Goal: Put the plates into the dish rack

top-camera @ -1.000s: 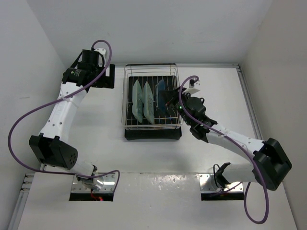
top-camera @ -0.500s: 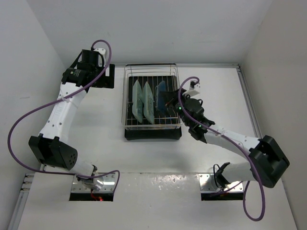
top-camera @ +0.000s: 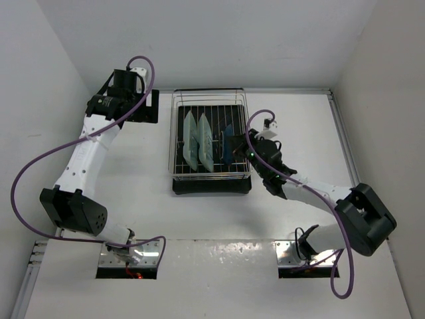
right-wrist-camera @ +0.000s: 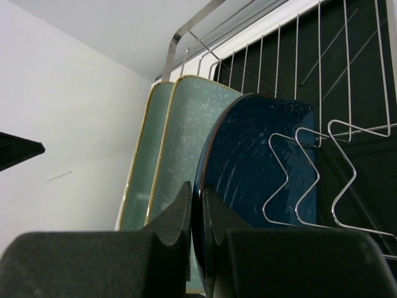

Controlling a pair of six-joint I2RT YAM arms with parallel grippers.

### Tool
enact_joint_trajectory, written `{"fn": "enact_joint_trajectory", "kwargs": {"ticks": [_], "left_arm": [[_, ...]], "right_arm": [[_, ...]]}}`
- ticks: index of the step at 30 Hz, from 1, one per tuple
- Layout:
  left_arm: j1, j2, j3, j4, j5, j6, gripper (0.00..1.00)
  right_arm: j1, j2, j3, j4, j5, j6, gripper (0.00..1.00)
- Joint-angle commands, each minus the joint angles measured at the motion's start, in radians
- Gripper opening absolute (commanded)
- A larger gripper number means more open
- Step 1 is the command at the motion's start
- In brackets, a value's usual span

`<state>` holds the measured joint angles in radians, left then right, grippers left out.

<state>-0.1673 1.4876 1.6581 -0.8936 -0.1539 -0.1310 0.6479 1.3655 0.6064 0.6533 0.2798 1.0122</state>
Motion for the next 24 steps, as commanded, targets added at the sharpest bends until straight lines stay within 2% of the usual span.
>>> {"fn": "enact_joint_trajectory", "kwargs": {"ticks": [1, 3, 6, 12, 15, 20, 23, 24], "left_arm": [[0.014, -0.032, -0.009, 0.018, -0.004, 0.010, 1.00], [0.014, -0.032, -0.009, 0.018, -0.004, 0.010, 1.00], [0.014, -0.032, -0.009, 0.018, -0.004, 0.010, 1.00], [0.014, -0.032, -0.009, 0.018, -0.004, 0.010, 1.00], [0.014, -0.032, -0.009, 0.018, -0.004, 0.010, 1.00], [0.014, -0.032, -0.009, 0.018, -0.004, 0.010, 1.00], [0.014, -0.032, -0.009, 0.018, -0.004, 0.010, 1.00], [0.014, -0.032, -0.009, 0.018, -0.004, 0.010, 1.00]], "right_arm": [[-0.021, -0.006, 0.042, 0.143, -0.033, 0.003, 0.00], [-0.028, 0.001, 0.067, 0.091, -0.060, -0.014, 0.03], [-0.030, 0.014, 0.093, 0.048, -0.085, -0.033, 0.13], [-0.030, 0.041, 0.184, -0.099, -0.122, -0.118, 0.23], [-0.027, 0.049, 0.207, -0.136, -0.108, -0.123, 0.23], [-0.028, 0.029, 0.200, -0.147, -0.102, -0.144, 0.29], [-0.024, 0.012, 0.297, -0.243, -0.134, -0.217, 0.41], [-0.021, 0.000, 0.323, -0.320, -0.160, -0.259, 0.57]]}}
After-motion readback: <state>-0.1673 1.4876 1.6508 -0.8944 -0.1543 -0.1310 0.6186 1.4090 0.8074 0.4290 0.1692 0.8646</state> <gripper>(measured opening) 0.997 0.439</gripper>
